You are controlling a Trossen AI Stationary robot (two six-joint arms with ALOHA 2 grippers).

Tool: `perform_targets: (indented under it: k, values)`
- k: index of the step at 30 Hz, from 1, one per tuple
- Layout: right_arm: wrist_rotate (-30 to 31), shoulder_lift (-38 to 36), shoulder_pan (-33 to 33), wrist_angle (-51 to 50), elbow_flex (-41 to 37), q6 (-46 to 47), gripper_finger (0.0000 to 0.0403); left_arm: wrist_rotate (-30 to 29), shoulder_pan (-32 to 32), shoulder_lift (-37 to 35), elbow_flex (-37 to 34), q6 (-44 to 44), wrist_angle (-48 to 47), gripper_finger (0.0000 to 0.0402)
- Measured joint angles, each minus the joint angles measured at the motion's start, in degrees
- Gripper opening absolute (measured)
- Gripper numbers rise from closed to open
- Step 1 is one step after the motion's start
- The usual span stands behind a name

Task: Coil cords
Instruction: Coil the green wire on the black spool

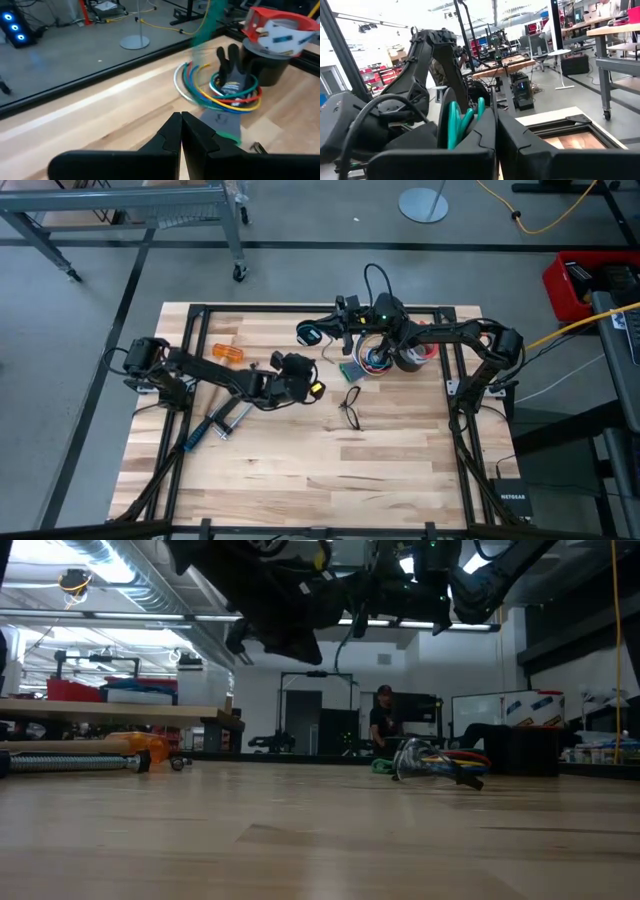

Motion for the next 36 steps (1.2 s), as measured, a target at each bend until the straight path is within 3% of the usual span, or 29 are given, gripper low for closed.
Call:
perform_targets:
  k: [5, 12, 21, 29, 36]
  values:
    - [-2.05, 0.00, -0.65, -0.05, 0.00, 0.00, 0.0003, 2.98, 2.24, 0.00, 0.00, 2.86, -0.04, 0.0004]
    - [-3.76, 0.02, -3.62, -0.10, -0.02, 0.15, 0.0003, 19.89, 7.59, 0.00, 0.00, 2.59, 0.26, 0.0004]
    - [-10.49, 0.02, -8.88, -0.12, 0.00, 1.98, 0.0003, 20.39, 13.12, -0.27, 0.04, 11.86, 5.95, 0.0004]
    - [-14.30, -1.21, -12.82, -0.60, -0.04, 2.14, 0.0003, 24.07, 18.73, -0.85, 0.04, 9.10, 7.14, 0.0004]
    - [-16.86, -4.35, -15.56, -0.52, -0.04, 2.13, 0.0003, 24.23, 21.91, -0.90, 0.04, 14.53, 15.80, 0.0004]
